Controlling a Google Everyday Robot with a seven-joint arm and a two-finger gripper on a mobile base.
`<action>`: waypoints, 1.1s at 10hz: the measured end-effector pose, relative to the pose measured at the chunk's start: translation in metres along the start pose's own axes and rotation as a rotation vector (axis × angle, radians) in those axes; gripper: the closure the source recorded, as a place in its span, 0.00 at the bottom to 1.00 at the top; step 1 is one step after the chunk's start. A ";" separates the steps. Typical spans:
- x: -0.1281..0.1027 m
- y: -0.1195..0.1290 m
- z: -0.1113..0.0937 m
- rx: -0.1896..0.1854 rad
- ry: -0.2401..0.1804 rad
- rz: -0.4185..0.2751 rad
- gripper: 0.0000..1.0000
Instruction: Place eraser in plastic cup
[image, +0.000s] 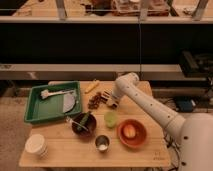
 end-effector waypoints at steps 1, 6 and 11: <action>0.001 0.003 -0.011 -0.009 0.012 -0.003 0.88; -0.004 -0.007 -0.101 -0.055 -0.011 -0.158 1.00; -0.067 -0.068 -0.128 0.079 -0.135 -0.349 1.00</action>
